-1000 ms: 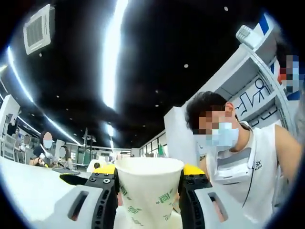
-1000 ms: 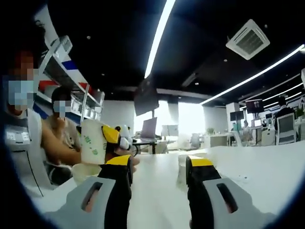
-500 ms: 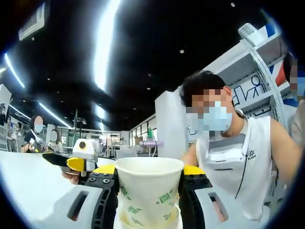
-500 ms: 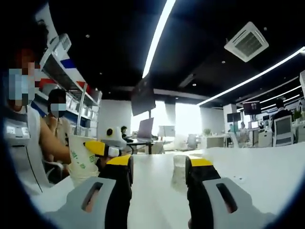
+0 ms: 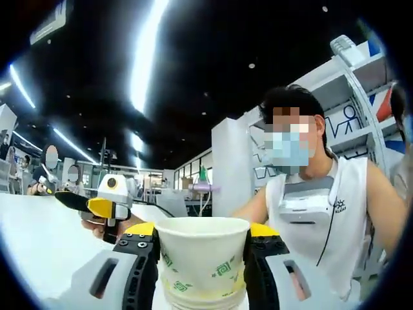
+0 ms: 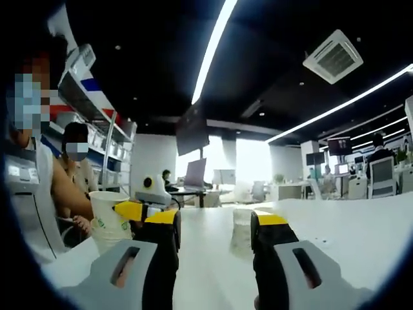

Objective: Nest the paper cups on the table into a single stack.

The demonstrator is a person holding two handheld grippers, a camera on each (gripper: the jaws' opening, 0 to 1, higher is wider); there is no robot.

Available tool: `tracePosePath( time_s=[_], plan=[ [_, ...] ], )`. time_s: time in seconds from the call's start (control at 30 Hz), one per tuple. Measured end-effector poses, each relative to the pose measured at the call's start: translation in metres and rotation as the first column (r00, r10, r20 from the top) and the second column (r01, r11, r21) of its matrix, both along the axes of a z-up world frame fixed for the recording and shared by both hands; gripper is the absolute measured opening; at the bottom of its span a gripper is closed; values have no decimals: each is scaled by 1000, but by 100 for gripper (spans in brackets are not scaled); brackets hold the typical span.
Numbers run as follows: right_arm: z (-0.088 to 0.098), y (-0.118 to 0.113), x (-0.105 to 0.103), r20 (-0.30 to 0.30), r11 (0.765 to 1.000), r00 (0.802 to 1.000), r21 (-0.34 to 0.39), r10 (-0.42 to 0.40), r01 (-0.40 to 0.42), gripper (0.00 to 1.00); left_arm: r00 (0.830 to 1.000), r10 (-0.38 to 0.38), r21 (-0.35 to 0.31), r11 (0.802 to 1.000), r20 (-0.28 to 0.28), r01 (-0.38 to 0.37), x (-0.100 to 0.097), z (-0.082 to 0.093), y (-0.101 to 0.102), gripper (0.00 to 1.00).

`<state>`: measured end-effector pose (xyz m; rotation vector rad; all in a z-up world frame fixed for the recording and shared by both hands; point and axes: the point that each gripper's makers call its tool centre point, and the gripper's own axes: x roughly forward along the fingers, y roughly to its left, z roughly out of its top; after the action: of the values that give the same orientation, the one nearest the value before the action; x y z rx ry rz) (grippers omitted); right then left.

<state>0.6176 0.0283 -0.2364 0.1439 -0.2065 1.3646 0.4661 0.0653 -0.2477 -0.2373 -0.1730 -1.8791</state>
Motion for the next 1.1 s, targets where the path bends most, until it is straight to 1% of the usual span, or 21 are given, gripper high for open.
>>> tracePosePath(
  time_s=[0.07,0.13,0.17,0.2,0.23,0.27,0.3,0.37,0.47,0.57,0.63,0.67,0.77,0.8,0.83,0.87,0.9,0.97,1.0,1.07,1.1],
  plan=[
    [1,-1,1,-3,1000,1000,6,-3,3,46,1000,4,3,1000,2,-4,1,-1,1,56],
    [0,-2,2,-7,1000,1000,9,-6,7,46,1000,4,0,1000,-1,-4,0,0,1,59],
    [0,-3,3,-9,1000,1000,11,-7,7,46,1000,-6,-3,1000,-7,6,-1,1,2,64],
    [1,-4,4,-9,1000,1000,15,-9,9,46,1000,-10,-6,1000,-12,10,-3,2,1,74],
    [1,-4,4,-9,1000,1000,18,-9,10,45,1000,-7,-8,1000,-15,7,-3,3,-1,82],
    [1,-5,5,-10,1000,1000,20,-10,10,45,1000,9,0,1000,-8,-9,-2,2,-4,86],
    [1,-5,5,-11,1000,1000,21,-10,11,45,1000,24,8,1000,6,-24,-1,-1,-5,88],
    [2,-6,6,-10,1000,1000,20,-14,14,45,999,33,2,999,-1,-33,7,-1,-2,88],
    [5,-7,3,-10,999,1000,31,-11,11,45,999,37,-18,999,-32,-37,12,2,2,88],
    [6,-4,0,-17,999,1000,39,1,-1,45,997,33,-70,997,-72,-38,15,11,9,85],
    [4,0,-2,-19,999,1000,31,12,-12,45,993,19,-116,993,-120,-33,18,18,15,82],
    [4,1,-2,-18,1000,1000,28,14,-14,45,990,19,-124,992,-136,-36,19,19,17,82],
    [-2,7,-5,-20,1000,1000,11,20,-20,46,984,116,-162,977,-135,-138,38,25,26,82],
    [-3,7,-4,-20,1000,1000,7,19,-19,46,974,190,-171,963,-122,-209,50,27,29,83],
    [-4,7,-4,-20,1000,1000,3,18,-17,46,964,238,-182,949,-114,-256,57,30,32,84],
    [-5,8,-4,-19,1000,1000,0,15,-15,46,937,331,-220,911,-115,-349,75,37,44,83],
    [-5,7,-4,-17,1000,1000,-3,12,-12,46,910,397,-236,879,-118,-414,87,41,52,83],
    [-5,7,-3,-15,1000,1000,-2,7,-7,46,841,525,-277,795,-134,-540,110,50,74,81],
    [-6,8,-2,-13,1000,1000,-2,4,-4,46,816,558,-292,764,-151,-576,121,54,87,80],
    [-9,9,-2,-16,1000,1000,-8,3,-4,46,743,644,-317,677,-182,-664,138,61,111,76],
    [-10,9,0,-18,1000,1000,-12,4,-4,46,702,684,-322,631,-197,-706,146,63,123,76]
  ],
)
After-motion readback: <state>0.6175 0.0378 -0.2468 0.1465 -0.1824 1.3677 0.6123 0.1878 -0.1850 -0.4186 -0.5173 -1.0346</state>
